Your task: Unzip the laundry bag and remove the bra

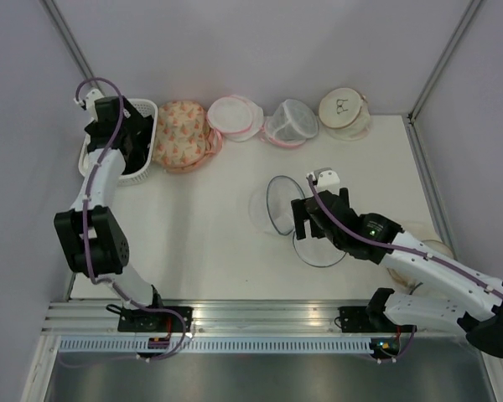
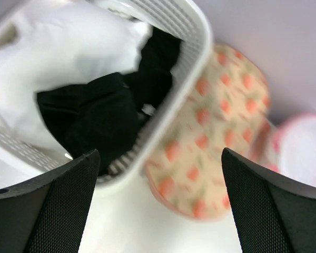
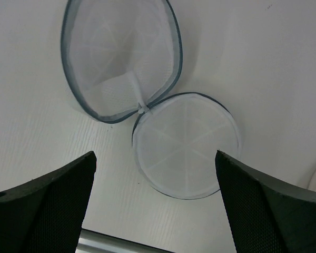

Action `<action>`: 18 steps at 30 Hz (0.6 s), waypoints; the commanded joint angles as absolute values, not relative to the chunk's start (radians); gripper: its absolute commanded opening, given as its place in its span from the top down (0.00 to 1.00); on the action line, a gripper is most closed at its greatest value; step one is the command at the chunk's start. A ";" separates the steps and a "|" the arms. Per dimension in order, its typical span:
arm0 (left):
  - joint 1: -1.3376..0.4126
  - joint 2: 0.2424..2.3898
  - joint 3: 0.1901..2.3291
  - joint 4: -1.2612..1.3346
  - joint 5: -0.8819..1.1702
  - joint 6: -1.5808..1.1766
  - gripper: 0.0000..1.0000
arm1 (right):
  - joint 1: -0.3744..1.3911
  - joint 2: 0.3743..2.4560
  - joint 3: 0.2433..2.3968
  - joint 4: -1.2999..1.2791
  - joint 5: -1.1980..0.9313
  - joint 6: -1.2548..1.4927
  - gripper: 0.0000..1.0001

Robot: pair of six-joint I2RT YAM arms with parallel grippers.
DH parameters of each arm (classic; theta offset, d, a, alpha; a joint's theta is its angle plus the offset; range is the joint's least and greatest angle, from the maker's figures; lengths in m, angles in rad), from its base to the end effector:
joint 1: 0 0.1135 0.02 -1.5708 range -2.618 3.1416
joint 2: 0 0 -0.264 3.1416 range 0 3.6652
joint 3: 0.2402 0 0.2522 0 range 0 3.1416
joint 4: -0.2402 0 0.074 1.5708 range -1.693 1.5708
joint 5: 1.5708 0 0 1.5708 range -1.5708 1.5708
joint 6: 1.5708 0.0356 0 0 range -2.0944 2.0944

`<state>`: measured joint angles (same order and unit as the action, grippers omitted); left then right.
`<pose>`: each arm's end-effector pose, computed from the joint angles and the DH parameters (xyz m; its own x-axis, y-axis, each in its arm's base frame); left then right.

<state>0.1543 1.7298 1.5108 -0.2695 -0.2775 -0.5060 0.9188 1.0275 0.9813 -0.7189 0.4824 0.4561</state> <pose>0.4032 0.0726 0.3287 -0.2181 -0.5057 -0.8347 -0.5631 0.7638 -0.3155 0.1388 0.1546 0.3150 -0.5980 -0.1403 -0.7891 -0.2648 0.9639 0.0292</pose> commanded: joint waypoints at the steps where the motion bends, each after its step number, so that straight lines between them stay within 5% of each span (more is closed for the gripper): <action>1: 0.049 1.522 1.366 -0.250 -0.154 -0.540 0.00 | 0.917 1.078 0.980 -0.749 0.600 0.578 0.02; 10: -0.230 1.027 1.016 -0.281 0.023 -0.606 0.00 | 0.908 1.011 0.837 -1.034 0.824 1.205 0.02; 18: -0.345 0.752 0.844 -0.334 0.277 -0.644 0.00 | 0.904 0.928 0.473 -0.745 0.598 1.419 0.09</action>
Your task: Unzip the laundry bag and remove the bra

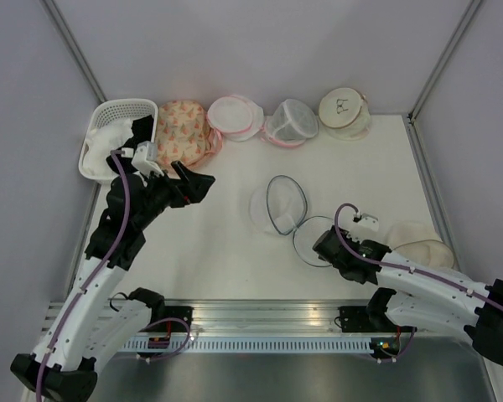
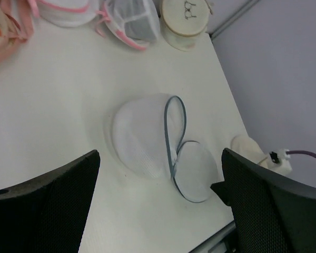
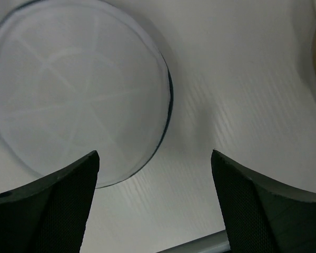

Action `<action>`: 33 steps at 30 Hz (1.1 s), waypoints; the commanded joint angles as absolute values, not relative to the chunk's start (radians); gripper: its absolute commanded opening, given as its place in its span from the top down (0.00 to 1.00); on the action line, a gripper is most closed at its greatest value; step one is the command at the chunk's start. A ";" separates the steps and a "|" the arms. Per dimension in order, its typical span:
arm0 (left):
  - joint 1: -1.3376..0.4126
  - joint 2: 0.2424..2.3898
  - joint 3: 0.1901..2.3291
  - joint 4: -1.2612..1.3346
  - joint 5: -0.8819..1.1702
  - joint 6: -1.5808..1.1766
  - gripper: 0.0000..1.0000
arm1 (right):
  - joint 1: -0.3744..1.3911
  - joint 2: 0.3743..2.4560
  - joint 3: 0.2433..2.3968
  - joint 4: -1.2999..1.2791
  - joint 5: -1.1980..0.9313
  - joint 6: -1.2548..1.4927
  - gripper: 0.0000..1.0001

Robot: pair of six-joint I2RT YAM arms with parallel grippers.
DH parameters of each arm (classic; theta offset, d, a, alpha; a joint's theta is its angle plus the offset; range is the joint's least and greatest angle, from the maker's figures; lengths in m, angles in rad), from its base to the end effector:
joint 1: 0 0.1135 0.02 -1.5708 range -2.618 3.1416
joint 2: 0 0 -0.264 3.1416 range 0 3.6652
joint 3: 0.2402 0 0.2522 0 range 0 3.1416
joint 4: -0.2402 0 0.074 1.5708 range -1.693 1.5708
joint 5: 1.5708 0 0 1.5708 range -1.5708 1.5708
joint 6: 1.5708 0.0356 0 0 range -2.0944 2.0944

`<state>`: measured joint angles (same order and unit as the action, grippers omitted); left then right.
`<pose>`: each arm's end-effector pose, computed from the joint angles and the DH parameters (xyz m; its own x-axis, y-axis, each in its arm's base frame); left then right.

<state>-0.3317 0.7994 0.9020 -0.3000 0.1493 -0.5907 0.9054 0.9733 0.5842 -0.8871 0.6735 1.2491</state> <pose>0.1690 -0.0638 0.3661 -0.4102 -0.4412 -0.7982 0.2787 0.7727 -0.5703 0.1104 0.1046 0.1969 -0.6641 0.3550 -0.6580 0.4014 0.9118 0.0868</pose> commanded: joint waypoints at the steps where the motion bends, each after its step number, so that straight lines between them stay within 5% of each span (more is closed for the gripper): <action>1: -0.347 0.733 0.832 -0.344 0.287 -0.644 0.00 | 0.904 0.917 0.447 -0.717 0.574 1.428 0.11; 6: -0.348 0.661 0.785 -0.385 0.317 -0.643 0.00 | 0.904 0.832 0.358 -0.600 0.563 1.453 0.17; 11: -0.348 0.624 0.762 -0.405 0.325 -0.649 0.00 | 0.904 0.831 0.301 -0.536 0.598 1.460 0.35; 14: -0.348 0.601 0.747 -0.410 0.344 -0.657 0.00 | 0.904 0.860 0.285 -0.502 0.646 1.457 0.57; 17: -0.348 0.575 0.736 -0.423 0.350 -0.650 0.00 | 0.904 0.882 0.327 -0.515 0.679 1.422 0.98; 25: -0.348 0.529 0.730 -0.462 0.360 -0.643 0.01 | 0.904 0.845 0.716 -0.928 0.966 1.275 0.99; 33: -0.347 0.499 0.738 -0.479 0.367 -0.670 0.01 | 0.902 1.256 1.190 -0.954 0.951 0.670 1.00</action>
<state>-0.3447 0.5198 0.7319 -0.4770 0.3435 -0.6315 0.9012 1.1080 1.0977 -0.9455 0.9352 0.9878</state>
